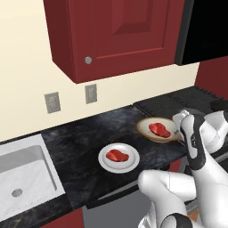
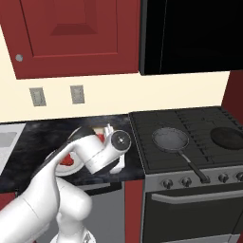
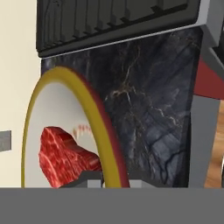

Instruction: Place one of the steaks on the plate and the other in the bowl. Then place the bowl in the fridge.

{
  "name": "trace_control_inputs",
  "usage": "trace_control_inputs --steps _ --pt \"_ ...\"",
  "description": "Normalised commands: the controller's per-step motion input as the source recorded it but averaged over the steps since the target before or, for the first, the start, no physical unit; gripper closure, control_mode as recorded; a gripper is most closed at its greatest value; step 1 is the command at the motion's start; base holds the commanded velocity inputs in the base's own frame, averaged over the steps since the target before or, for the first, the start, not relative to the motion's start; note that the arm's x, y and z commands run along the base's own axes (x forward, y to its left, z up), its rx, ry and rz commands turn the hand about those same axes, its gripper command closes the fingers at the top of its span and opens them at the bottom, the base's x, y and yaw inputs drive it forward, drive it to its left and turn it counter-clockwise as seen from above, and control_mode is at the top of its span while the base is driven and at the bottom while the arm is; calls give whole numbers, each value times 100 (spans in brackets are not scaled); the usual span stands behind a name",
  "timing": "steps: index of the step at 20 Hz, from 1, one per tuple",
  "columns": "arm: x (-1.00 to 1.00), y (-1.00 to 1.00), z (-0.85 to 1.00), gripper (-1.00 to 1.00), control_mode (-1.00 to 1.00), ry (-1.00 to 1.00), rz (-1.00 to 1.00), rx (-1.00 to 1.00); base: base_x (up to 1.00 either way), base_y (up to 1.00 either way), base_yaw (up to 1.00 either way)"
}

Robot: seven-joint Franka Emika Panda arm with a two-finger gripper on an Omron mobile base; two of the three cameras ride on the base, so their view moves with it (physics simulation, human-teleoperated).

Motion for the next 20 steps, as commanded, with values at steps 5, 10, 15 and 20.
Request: trace_control_inputs --steps 5,10,15,20 --pt "-27 -8 0 100 -100 -21 0 8 0 0 0" --pt "-3 -3 0 100 -100 -5 3 3 0 0 0" --pt "0 0 0 100 100 0 0 0 -11 -22 0" --pt "0 0 0 100 100 0 0 0 -44 -84 -2"
